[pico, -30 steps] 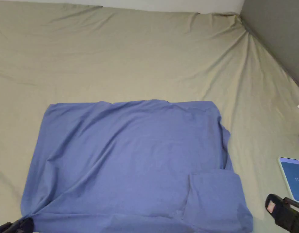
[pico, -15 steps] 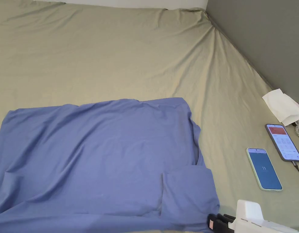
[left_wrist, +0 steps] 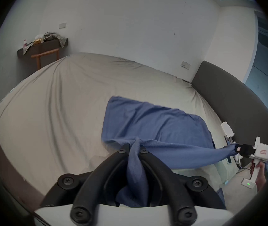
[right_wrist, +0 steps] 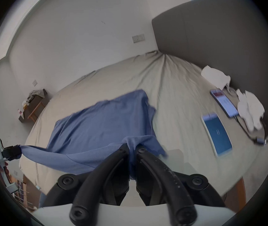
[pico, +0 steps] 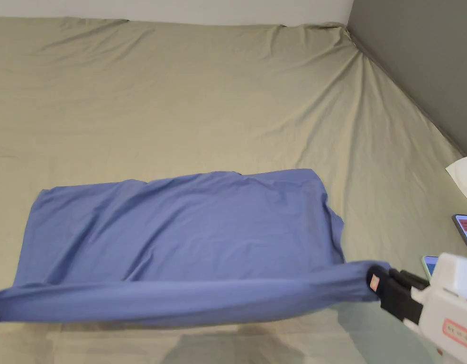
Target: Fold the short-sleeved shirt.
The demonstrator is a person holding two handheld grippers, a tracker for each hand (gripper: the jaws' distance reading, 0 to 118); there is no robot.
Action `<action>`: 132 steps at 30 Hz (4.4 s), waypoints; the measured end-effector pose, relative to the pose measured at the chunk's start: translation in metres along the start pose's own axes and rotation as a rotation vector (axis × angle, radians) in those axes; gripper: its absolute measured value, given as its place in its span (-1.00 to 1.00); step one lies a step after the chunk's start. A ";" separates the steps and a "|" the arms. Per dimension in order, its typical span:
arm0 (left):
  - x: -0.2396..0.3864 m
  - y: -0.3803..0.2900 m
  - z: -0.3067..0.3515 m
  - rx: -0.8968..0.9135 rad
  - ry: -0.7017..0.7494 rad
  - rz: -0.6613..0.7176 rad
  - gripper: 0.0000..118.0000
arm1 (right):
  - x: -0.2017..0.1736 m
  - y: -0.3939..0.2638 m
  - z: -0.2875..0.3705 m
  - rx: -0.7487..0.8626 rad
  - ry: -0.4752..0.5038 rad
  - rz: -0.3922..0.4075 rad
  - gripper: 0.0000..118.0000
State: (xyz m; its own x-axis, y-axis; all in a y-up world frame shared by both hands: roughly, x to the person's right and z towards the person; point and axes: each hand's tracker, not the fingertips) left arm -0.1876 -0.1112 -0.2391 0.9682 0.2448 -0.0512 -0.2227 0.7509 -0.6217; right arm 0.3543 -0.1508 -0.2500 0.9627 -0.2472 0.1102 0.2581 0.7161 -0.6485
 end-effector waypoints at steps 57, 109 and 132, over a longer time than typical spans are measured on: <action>-0.035 -0.030 -0.072 -0.122 0.111 -0.149 0.36 | -0.045 0.016 0.080 0.268 -0.189 0.025 -1.00; -0.033 0.003 -0.057 -0.145 0.059 -0.044 -0.90 | -0.007 0.014 -0.057 -0.174 -0.057 0.147 -0.83; -0.077 -0.120 -0.010 -0.370 0.128 0.057 0.77 | 0.017 -0.112 0.015 -0.332 -0.143 0.165 0.86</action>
State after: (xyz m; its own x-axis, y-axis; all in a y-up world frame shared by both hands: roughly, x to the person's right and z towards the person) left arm -0.2341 -0.2267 -0.1684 0.9671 0.1833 -0.1764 -0.2430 0.4607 -0.8536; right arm 0.3432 -0.2254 -0.1641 0.9967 -0.0369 0.0727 0.0815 0.4828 -0.8720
